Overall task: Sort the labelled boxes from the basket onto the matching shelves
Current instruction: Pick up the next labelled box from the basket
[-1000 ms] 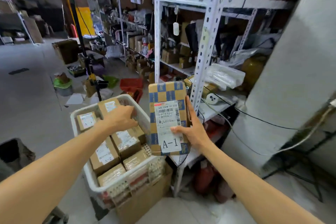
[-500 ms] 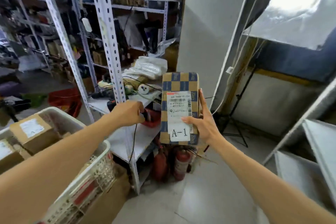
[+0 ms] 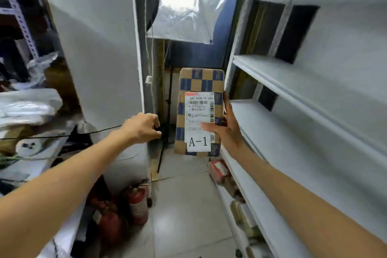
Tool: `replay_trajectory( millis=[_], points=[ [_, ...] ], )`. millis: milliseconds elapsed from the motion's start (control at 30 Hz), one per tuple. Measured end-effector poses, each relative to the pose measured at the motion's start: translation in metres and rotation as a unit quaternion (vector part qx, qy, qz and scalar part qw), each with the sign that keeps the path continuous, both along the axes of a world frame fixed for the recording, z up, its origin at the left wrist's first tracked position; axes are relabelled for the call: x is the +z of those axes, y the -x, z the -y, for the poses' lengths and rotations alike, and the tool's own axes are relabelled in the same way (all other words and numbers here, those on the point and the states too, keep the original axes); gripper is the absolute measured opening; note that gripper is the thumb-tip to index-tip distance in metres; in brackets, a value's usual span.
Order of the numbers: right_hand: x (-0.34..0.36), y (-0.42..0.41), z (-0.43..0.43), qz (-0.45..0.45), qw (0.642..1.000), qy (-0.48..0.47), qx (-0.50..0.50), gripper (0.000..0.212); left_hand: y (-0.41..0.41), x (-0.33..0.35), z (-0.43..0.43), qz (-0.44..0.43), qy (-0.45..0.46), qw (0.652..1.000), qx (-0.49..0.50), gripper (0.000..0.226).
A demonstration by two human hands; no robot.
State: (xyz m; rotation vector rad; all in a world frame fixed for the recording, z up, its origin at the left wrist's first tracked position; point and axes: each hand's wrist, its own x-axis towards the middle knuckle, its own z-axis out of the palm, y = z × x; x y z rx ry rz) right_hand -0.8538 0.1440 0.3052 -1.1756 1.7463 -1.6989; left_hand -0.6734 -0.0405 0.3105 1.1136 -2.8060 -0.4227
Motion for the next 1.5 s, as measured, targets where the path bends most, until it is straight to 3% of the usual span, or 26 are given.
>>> replay_trajectory(
  millis=[333, 767, 1033, 1500],
  points=[
    [0.033, 0.019, -0.075, -0.008, 0.973, 0.059, -0.222, 0.097, 0.108, 0.016, -0.023, -0.048, -0.043, 0.983, -0.17, 0.026],
    [0.061, 0.008, -0.224, -0.049, 0.871, 0.082, -0.483, 0.099, 0.231, 0.035, -0.182, -0.023, -0.027, 0.899, -0.437, 0.023],
    [0.096, 0.035, -0.286, -0.078, 0.821, 0.079, -0.56, 0.102, 0.278, 0.061, -0.232, -0.034, -0.034, 0.867, -0.496, 0.018],
    [0.106, 0.142, -0.344, -0.059, 0.812, 0.027, -0.58, 0.121, 0.358, 0.093, -0.263, -0.084, 0.002, 0.855, -0.511, 0.018]
  ],
)
